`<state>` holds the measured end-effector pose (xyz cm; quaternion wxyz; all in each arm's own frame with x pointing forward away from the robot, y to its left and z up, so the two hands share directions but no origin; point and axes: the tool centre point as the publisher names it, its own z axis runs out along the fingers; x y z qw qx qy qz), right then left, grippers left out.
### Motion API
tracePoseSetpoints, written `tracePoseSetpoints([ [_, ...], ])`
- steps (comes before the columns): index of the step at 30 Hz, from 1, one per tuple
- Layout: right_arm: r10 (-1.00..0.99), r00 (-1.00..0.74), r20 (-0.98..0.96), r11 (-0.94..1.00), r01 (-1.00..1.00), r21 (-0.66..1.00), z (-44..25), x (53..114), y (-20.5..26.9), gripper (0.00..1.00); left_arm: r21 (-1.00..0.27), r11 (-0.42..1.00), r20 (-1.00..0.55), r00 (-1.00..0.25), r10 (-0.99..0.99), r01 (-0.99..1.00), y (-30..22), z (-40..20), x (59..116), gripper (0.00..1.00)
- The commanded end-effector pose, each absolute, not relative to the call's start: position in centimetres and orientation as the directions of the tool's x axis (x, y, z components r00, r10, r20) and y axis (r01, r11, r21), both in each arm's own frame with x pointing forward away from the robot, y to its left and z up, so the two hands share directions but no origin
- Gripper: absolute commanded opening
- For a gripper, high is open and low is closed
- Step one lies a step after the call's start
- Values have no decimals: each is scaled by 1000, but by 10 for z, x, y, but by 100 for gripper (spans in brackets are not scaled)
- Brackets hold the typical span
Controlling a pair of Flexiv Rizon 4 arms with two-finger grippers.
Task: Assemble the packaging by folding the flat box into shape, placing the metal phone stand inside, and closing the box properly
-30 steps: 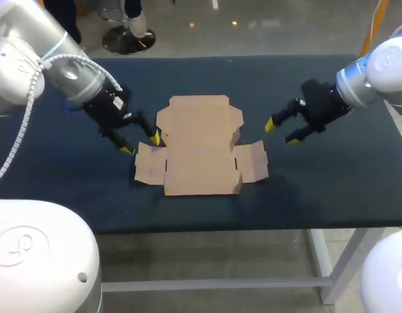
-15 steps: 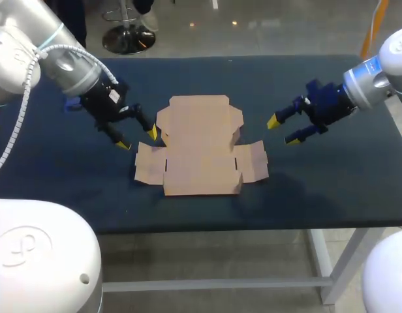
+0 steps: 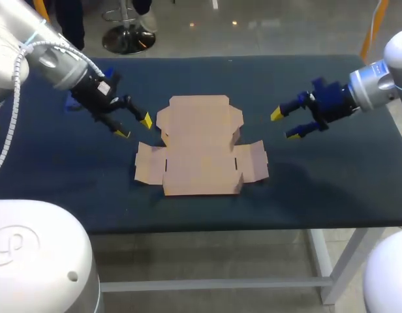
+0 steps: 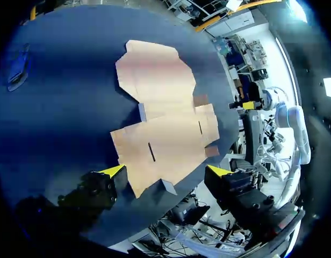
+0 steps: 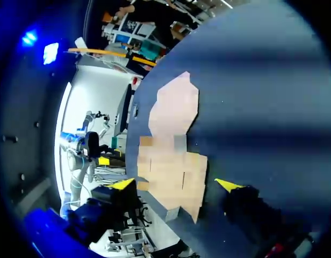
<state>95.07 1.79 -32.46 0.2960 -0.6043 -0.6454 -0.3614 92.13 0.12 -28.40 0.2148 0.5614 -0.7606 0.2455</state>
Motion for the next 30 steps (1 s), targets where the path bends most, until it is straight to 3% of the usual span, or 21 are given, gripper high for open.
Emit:
tracePoseSetpoints([
  [1,474,-90,876,54,996,73,-334,976,25,100,-127,261,593,-284,-753,-957,-5,-280,938,100],
  [19,547,22,837,-185,978,95,-354,1006,51,100,-160,219,599,-272,-753,-962,-7,-277,982,100],
  [30,525,13,851,-169,982,89,-354,1008,51,100,-165,231,594,-284,-753,-959,1,-275,995,100],
])
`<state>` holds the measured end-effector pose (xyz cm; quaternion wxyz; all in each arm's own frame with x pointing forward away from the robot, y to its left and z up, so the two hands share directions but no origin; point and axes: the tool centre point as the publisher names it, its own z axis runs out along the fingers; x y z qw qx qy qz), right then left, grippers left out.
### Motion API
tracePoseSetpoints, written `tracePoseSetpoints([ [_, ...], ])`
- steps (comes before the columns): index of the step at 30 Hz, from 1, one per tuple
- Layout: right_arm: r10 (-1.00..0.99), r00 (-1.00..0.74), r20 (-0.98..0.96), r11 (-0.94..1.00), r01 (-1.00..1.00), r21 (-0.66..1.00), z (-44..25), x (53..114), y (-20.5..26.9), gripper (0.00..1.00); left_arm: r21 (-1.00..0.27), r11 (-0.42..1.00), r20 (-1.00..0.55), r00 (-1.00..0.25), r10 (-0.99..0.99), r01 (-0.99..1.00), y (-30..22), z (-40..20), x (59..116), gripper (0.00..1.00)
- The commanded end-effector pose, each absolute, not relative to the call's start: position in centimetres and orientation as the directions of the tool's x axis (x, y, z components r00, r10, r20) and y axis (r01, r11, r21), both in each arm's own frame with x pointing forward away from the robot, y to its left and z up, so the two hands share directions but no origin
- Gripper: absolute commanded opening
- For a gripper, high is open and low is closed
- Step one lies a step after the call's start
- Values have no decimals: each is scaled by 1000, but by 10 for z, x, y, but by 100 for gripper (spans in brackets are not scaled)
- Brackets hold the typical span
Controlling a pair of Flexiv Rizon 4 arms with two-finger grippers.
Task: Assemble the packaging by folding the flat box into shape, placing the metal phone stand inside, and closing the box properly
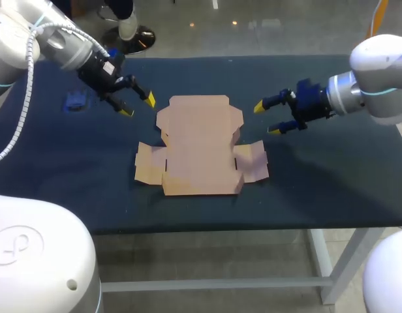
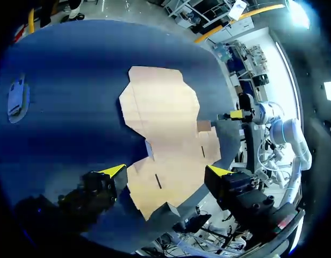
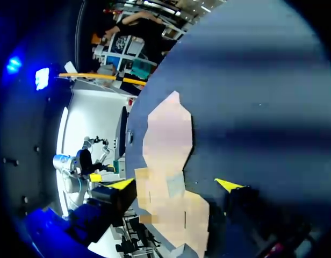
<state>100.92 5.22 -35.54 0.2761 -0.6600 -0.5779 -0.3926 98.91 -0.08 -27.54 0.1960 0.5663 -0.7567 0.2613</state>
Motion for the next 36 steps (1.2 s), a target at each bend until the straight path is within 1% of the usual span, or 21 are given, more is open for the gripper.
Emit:
tracePoseSetpoints([
  [1,512,11,859,-163,983,84,-356,1010,51,100,-164,233,594,-284,-753,-959,1,-275,996,100],
  [7,461,-5,887,-94,994,54,-369,1028,58,100,-165,242,595,-292,-749,-956,2,-276,1003,100],
  [19,474,-8,880,-88,995,56,-382,1050,78,100,-162,228,595,-279,-754,-960,5,-276,1009,100],
  [21,472,-6,882,-87,995,54,-384,1053,80,96,-163,228,595,-280,-754,-960,5,-276,1009,100],
  [22,472,-6,882,-87,995,54,-385,1054,81,92,-163,228,594,-280,-754,-960,5,-275,1009,100],
  [23,472,-5,882,-88,995,53,-385,1055,81,80,-164,228,594,-280,-754,-960,5,-275,1009,100],
  [24,471,-4,882,-88,995,52,-386,1056,82,74,-164,227,594,-280,-755,-960,5,-275,1008,100],
  [27,471,0,882,-88,995,47,-387,1059,85,64,-164,223,592,-277,-757,-961,7,-275,1007,100],
  [28,472,1,882,-88,995,46,-388,1060,85,59,-164,222,592,-276,-757,-961,8,-276,1008,100],
  [29,475,4,880,-88,995,43,-388,1061,87,52,-163,220,593,-274,-757,-962,9,-276,1008,100],
  [30,477,6,879,-87,995,41,-389,1062,88,49,-163,219,593,-273,-758,-962,9,-276,1008,100],
  [36,495,22,869,-91,996,27,-393,1065,89,50,-160,214,595,-267,-758,-964,12,-277,1007,100],
])
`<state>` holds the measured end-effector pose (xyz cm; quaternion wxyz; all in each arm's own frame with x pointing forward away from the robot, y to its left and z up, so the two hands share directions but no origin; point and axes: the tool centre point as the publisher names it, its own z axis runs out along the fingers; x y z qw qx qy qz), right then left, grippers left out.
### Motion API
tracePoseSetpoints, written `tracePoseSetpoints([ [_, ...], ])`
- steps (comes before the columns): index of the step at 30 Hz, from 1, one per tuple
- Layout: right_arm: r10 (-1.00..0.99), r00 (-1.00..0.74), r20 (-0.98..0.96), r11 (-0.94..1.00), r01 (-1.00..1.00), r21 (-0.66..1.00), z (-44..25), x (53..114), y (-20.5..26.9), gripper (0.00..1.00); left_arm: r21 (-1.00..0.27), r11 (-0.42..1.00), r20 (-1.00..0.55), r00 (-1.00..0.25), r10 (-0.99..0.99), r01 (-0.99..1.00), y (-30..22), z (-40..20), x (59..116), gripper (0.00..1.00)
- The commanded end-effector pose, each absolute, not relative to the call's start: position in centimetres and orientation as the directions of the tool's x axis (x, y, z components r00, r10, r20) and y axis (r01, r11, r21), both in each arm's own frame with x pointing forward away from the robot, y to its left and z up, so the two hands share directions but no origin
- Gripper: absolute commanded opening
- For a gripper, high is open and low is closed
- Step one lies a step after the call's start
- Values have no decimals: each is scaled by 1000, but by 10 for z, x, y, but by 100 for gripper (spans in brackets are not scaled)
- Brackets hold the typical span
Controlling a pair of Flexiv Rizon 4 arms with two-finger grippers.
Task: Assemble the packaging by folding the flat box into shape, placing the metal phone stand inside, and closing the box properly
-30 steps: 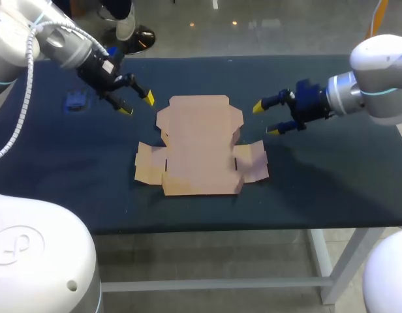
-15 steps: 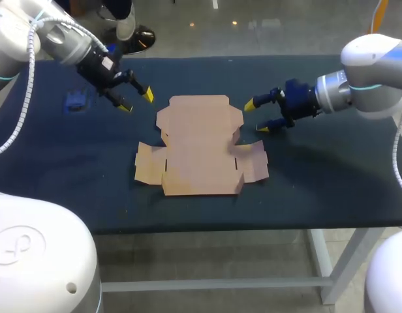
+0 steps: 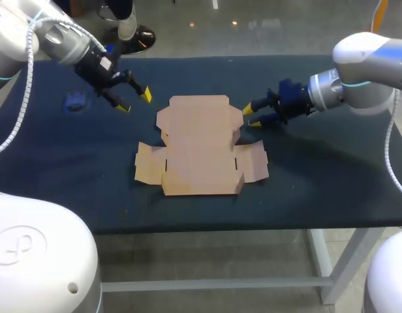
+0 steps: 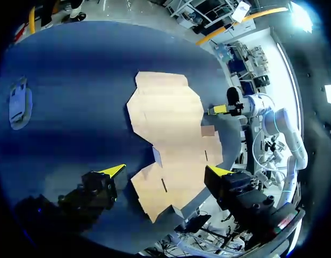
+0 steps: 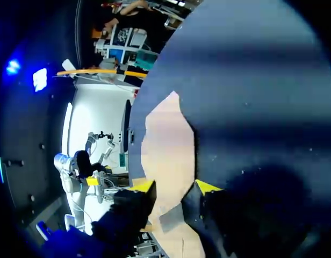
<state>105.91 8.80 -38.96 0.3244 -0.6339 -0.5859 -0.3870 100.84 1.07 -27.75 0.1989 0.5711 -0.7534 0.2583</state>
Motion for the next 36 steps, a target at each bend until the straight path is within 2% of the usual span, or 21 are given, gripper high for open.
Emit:
tracePoseSetpoints([
  [1,496,23,868,-91,995,25,-394,1066,89,50,-160,214,595,-267,-758,-964,12,-278,1007,100],
  [13,524,38,851,-100,995,17,-402,1074,92,53,-155,219,598,-268,-755,-963,13,-279,1009,100],
  [18,529,36,848,-96,995,17,-406,1080,97,50,-153,214,598,-263,-757,-965,14,-279,1009,100],
  [22,532,36,846,-90,996,15,-409,1084,102,52,-151,208,598,-257,-759,-966,16,-280,1008,100],
  [36,479,31,877,-96,995,17,-417,1087,112,53,-147,210,596,-256,-761,-967,16,-280,1010,100],
])
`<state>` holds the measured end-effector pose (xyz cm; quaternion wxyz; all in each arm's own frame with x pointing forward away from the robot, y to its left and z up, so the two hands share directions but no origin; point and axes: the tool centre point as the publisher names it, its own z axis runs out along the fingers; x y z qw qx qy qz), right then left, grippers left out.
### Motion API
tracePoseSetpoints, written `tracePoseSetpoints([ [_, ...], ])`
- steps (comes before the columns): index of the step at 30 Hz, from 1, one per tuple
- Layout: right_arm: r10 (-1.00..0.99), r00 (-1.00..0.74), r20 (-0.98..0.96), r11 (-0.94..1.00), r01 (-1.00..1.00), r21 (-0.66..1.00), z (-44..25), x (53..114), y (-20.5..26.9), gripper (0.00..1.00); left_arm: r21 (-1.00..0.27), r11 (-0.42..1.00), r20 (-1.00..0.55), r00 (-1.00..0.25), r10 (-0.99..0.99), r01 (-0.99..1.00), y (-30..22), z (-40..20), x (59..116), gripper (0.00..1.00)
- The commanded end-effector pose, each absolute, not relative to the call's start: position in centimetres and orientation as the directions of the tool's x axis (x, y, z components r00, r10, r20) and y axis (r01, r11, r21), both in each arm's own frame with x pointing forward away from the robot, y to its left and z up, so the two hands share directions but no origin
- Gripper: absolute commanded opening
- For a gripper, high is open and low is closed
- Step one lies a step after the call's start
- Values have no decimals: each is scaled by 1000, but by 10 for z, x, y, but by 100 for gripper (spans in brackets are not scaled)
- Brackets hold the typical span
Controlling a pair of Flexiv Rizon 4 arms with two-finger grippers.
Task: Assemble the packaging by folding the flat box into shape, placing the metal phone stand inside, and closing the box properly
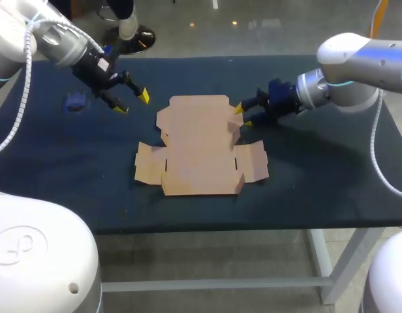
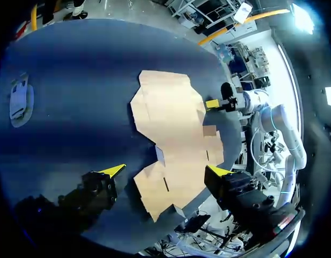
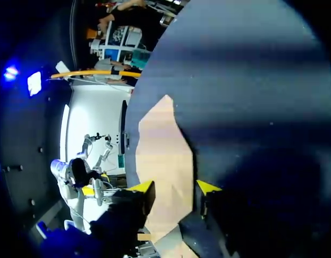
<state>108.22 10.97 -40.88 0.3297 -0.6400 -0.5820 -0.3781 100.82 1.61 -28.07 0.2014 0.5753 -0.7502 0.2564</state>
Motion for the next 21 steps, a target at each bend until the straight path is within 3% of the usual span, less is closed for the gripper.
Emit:
tracePoseSetpoints([
  [1,477,30,878,-96,995,18,-417,1087,113,53,-146,210,596,-255,-761,-967,16,-281,1010,100],
  [15,422,15,907,-83,996,22,-422,1093,131,47,-146,200,599,-247,-762,-969,25,-281,1005,100],
  [21,395,-42,918,-92,992,85,-417,1090,134,32,-134,216,600,-252,-759,-967,26,-282,1004,100],
])
